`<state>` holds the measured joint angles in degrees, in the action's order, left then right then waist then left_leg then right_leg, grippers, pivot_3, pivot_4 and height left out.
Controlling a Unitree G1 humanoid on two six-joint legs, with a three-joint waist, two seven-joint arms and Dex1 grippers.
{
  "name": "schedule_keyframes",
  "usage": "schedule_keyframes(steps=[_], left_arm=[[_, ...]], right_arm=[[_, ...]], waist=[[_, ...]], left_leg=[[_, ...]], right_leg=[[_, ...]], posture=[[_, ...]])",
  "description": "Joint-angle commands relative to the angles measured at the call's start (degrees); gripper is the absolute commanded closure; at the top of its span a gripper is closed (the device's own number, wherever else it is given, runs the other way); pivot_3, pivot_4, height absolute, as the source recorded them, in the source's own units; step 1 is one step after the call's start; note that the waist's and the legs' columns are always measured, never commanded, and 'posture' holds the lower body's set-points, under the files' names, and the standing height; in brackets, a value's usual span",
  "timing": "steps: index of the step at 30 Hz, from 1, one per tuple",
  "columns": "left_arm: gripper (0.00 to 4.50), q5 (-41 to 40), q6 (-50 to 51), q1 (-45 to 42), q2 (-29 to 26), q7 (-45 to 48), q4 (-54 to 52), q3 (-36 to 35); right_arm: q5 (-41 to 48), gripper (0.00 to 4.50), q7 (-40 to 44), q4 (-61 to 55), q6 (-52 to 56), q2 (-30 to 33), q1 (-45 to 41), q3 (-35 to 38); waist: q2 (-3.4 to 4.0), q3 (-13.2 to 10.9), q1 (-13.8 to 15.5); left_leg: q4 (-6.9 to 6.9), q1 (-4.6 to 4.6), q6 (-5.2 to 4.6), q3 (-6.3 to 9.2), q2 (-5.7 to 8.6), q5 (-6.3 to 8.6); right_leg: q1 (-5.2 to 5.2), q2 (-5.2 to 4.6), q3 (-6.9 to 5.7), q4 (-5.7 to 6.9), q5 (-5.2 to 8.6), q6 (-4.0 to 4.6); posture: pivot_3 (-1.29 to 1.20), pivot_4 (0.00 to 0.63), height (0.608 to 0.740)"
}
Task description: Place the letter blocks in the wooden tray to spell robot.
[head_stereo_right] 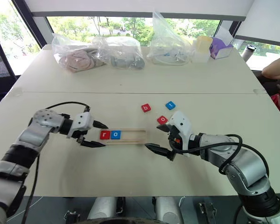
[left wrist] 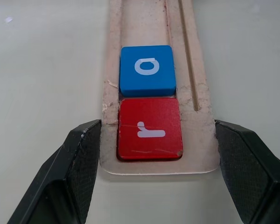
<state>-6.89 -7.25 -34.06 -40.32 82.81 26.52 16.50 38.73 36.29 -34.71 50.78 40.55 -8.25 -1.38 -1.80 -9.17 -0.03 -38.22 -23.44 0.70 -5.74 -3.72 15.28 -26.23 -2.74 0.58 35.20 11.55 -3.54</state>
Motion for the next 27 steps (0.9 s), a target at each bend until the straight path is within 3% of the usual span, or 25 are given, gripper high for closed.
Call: schedule_keyframes(steps=[1,2,3,10,15,19,22,27], left_arm=[[1.37,2.24,-3.23,-1.33,0.71,2.13,4.89,1.13],[0.32,2.44,-3.03,-1.68,0.68,3.13,5.54,1.40],[0.05,2.87,-3.27,-1.82,0.44,3.88,5.98,1.73],[0.05,3.23,-1.91,1.04,-0.78,2.81,2.11,0.42],[0.05,0.00,6.17,3.88,-4.32,3.30,-7.08,-2.70],[0.05,-4.96,18.24,6.86,-11.76,5.40,-17.48,-6.81],[0.05,-7.50,25.07,6.45,-16.26,4.59,-18.29,-10.90],[0.05,-11.14,32.18,1.79,-17.66,-2.53,-15.96,-19.53]], right_arm=[[0.44,0.00,-1.16,-2.58,-0.40,-0.52,0.42,1.72],[0.48,0.00,-1.26,-2.69,-0.44,-0.49,0.62,1.74],[0.48,0.00,-1.38,-2.73,-0.49,-0.51,0.76,1.71],[-0.19,0.00,-2.51,-0.81,-1.06,-1.31,-0.26,1.68],[-0.94,0.00,-4.70,3.35,-1.49,-4.64,-5.41,1.91],[-10.82,0.00,-10.18,15.18,-3.61,-10.28,-16.98,-5.78],[-15.57,0.00,-13.78,25.84,-3.86,-17.50,-25.70,-9.43],[-20.73,0.00,-18.92,41.54,-4.36,-27.90,-34.80,-10.25]], waist=[[0.00,0.00,0.18],[0.00,0.01,0.22],[-0.01,0.01,0.20],[0.00,0.03,-0.54],[-0.01,0.03,-1.18],[-0.05,-0.01,-1.98],[-0.05,-0.03,-2.45],[-0.02,-0.05,-2.40]], left_leg=[[-0.01,0.00,0.00,0.00,0.00,0.00],[-0.01,0.03,0.00,0.00,0.00,0.00],[-0.02,0.04,0.00,0.00,0.00,0.00],[-0.01,0.10,-0.01,0.07,-0.02,0.00],[-0.01,0.15,-0.01,0.07,-0.06,0.00],[-0.02,0.15,-0.01,0.14,-0.09,-0.01],[-0.01,0.15,-0.02,0.28,-0.07,-0.01],[-0.01,0.06,-0.03,0.45,-0.07,-0.03]], right_leg=[[0.00,0.00,0.01,0.00,0.00,0.00],[0.02,0.00,0.01,0.01,0.00,0.00],[0.03,0.01,0.01,0.01,0.00,0.00],[0.07,0.05,0.02,0.11,0.00,-0.01],[0.03,0.10,0.05,0.21,0.00,-0.01],[-0.18,0.23,0.08,0.42,-0.02,0.01],[-0.26,0.26,0.06,0.68,-0.01,0.03],[-0.39,0.36,0.02,0.91,0.05,-0.04]], posture=[[0.00,0.150,0.739],[0.00,0.150,0.739],[0.00,0.150,0.739],[0.00,0.150,0.739],[0.00,0.150,0.739],[0.00,0.150,0.739],[0.00,0.150,0.739],[0.00,0.150,0.739]])
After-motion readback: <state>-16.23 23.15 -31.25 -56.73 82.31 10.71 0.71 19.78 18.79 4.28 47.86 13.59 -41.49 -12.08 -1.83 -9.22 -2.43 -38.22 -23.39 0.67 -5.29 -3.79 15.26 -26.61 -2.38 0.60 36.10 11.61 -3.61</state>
